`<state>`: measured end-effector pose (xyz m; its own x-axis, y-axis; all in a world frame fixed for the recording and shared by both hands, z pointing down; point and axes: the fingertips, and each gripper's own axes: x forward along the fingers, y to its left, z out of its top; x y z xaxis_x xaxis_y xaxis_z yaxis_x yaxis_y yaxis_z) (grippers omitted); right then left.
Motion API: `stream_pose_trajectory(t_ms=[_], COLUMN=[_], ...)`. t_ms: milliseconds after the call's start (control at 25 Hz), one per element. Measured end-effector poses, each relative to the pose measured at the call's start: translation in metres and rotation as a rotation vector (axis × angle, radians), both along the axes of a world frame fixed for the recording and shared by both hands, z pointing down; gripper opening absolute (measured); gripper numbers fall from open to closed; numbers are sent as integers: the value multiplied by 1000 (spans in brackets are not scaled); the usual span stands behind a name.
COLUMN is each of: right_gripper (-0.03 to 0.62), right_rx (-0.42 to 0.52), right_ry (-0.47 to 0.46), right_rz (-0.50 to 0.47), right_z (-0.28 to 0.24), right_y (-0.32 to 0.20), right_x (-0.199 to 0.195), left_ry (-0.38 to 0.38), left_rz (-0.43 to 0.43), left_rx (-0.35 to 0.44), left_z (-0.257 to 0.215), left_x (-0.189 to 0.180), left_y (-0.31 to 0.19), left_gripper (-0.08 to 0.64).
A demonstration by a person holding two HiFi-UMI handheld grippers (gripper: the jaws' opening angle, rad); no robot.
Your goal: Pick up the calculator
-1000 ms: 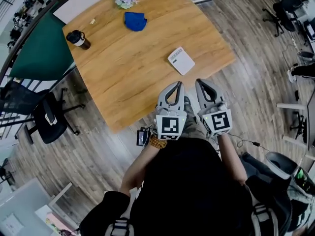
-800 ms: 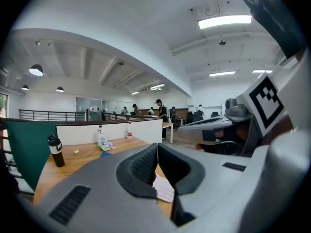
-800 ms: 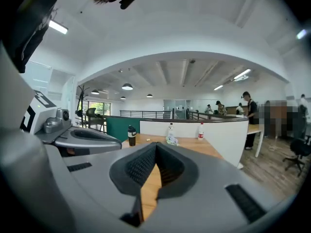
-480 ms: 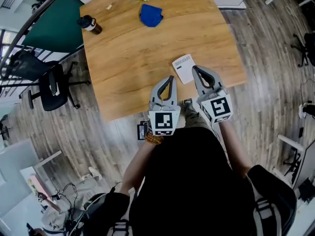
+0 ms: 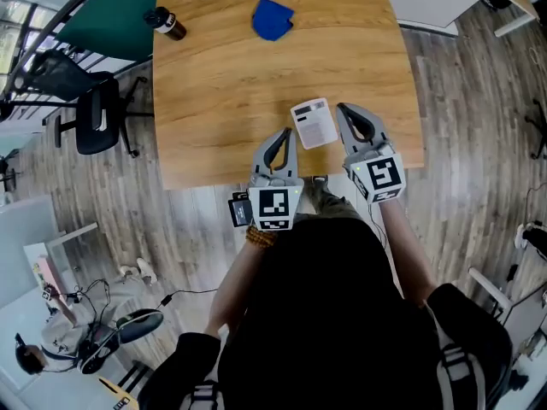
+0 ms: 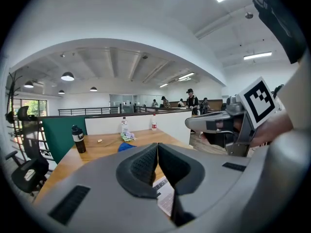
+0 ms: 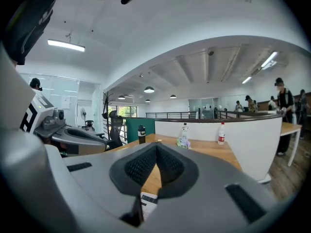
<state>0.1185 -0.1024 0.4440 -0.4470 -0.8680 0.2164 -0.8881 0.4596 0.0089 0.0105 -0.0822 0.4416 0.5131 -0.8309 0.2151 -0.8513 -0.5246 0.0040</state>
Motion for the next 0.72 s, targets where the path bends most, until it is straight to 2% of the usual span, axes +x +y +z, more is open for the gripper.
stream_pose_trajectory(t_ms=[240,480,720], right_gripper=[6,6,6], right_rx=[-17,-54,-78], right_ry=[-31,-31,10], right_rz=[-20,-11,-23], right_z=[17,43,62], right_y=[-3,-17,-20], right_x=[21,19,15], left_ry=[-12,35,37], left_rz=[-51,-31,-20], left_rx=[-1,-5,-37], left_z=[6,30,53], left_x=[10,19,33], left_y=[-5,-19,-33], left_gripper=[25,26,26])
